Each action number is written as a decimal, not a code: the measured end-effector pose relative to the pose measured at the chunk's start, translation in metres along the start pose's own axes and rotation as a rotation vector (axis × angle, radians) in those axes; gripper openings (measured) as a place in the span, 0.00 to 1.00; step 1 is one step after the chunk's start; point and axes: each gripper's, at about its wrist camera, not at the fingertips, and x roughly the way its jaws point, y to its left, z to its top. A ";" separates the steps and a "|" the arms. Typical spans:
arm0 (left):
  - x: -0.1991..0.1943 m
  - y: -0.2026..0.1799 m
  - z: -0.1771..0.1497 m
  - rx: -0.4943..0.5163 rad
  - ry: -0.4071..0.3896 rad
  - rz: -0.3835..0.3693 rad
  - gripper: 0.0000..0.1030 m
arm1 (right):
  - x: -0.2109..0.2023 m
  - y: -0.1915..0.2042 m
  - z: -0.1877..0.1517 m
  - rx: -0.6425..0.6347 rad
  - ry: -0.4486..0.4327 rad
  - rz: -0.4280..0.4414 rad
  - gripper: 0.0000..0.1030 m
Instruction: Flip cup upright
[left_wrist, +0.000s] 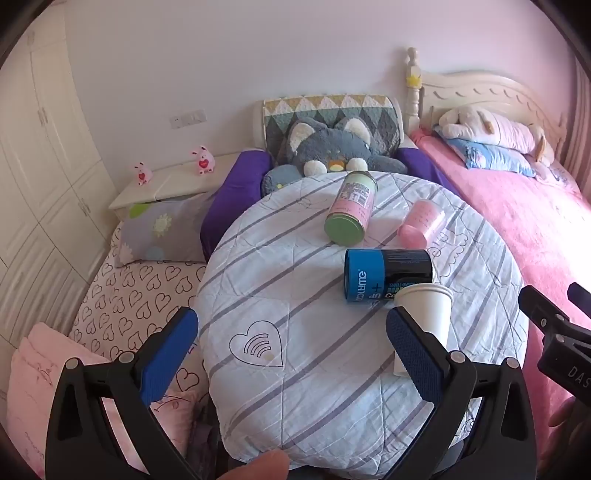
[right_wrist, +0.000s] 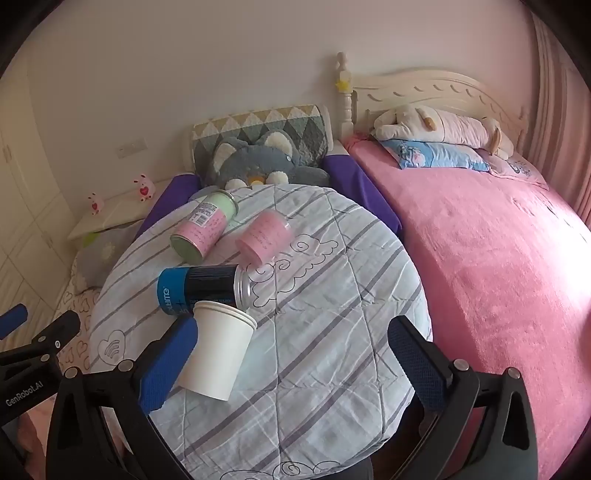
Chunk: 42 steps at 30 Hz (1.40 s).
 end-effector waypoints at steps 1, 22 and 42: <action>0.000 -0.001 0.000 -0.001 -0.001 -0.003 1.00 | -0.001 0.000 0.000 -0.002 -0.003 -0.002 1.00; -0.006 0.007 0.006 0.000 -0.001 0.018 1.00 | 0.000 0.008 0.004 -0.020 -0.002 0.019 1.00; 0.003 0.008 0.009 0.004 0.014 0.019 1.00 | 0.011 0.015 0.010 -0.038 0.015 0.033 1.00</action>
